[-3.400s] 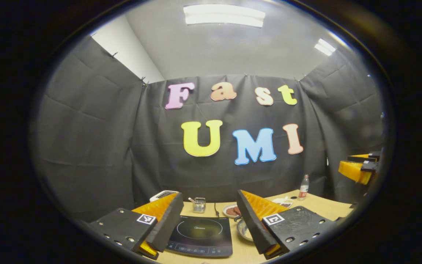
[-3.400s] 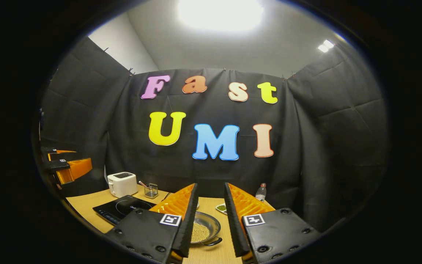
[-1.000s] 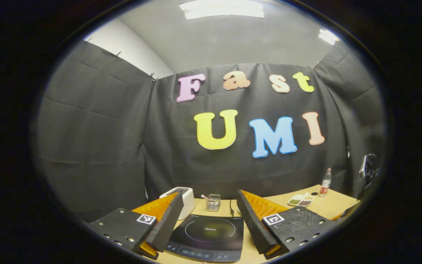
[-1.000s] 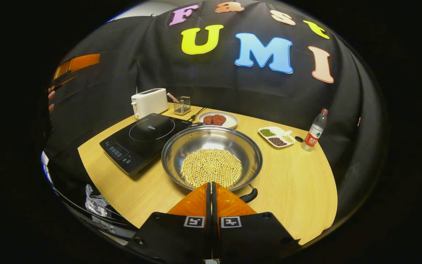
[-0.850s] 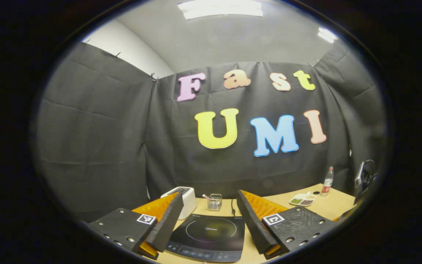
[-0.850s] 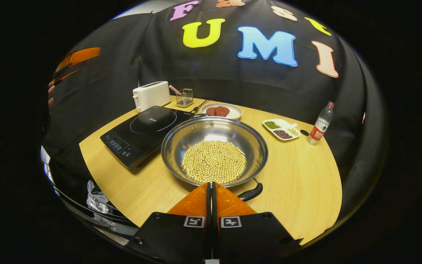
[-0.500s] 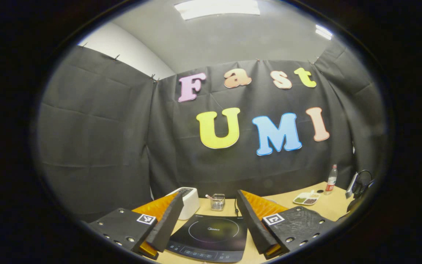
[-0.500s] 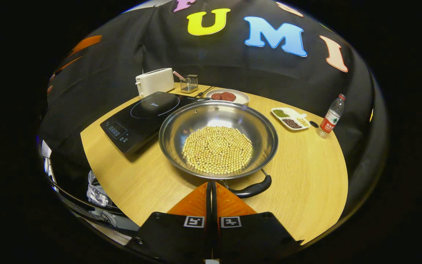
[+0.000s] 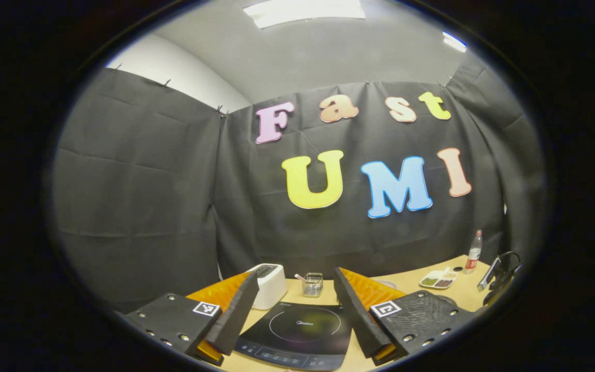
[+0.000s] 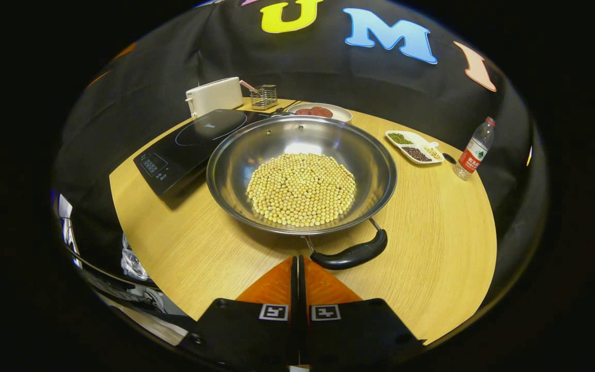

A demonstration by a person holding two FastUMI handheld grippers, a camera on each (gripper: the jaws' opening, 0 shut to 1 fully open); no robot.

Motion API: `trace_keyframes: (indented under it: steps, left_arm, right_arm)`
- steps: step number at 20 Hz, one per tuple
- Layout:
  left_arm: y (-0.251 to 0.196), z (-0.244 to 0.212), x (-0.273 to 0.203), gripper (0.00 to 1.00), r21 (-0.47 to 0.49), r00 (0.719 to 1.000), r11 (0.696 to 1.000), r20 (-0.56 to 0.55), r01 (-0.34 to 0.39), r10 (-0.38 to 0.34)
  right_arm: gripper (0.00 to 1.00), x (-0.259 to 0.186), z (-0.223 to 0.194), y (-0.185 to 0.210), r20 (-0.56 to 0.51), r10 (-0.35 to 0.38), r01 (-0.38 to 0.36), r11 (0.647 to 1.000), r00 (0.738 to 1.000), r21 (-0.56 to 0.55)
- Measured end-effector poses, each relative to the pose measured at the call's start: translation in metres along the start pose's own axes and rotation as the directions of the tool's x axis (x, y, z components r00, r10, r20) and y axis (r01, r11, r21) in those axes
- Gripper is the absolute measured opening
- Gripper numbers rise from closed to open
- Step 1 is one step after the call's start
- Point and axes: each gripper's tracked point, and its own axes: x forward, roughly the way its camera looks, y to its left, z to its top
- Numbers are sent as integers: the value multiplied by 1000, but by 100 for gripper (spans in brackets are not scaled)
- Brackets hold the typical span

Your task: First push the handle of the pot to place it horizontally, then grasp the pot with both hands and set it on the induction cooktop.

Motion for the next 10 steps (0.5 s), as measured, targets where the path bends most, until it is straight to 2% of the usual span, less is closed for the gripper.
trace_keyframes:
  steps: [8,9,10]
  left_arm:
    - [-14,-4,9,87,-5,1000,1000,-3,12,-12]
    - [-15,-4,10,90,-4,1000,1000,-5,12,-12]
    - [-17,-5,10,87,-2,1000,1000,-5,10,-10]
  right_arm:
    - [2,3,-2,-25,-22,-60,60,998,998,-12]
    - [2,4,-4,-29,-30,-69,69,998,997,-15]
    - [2,3,-5,-32,-34,-77,76,997,996,-15]
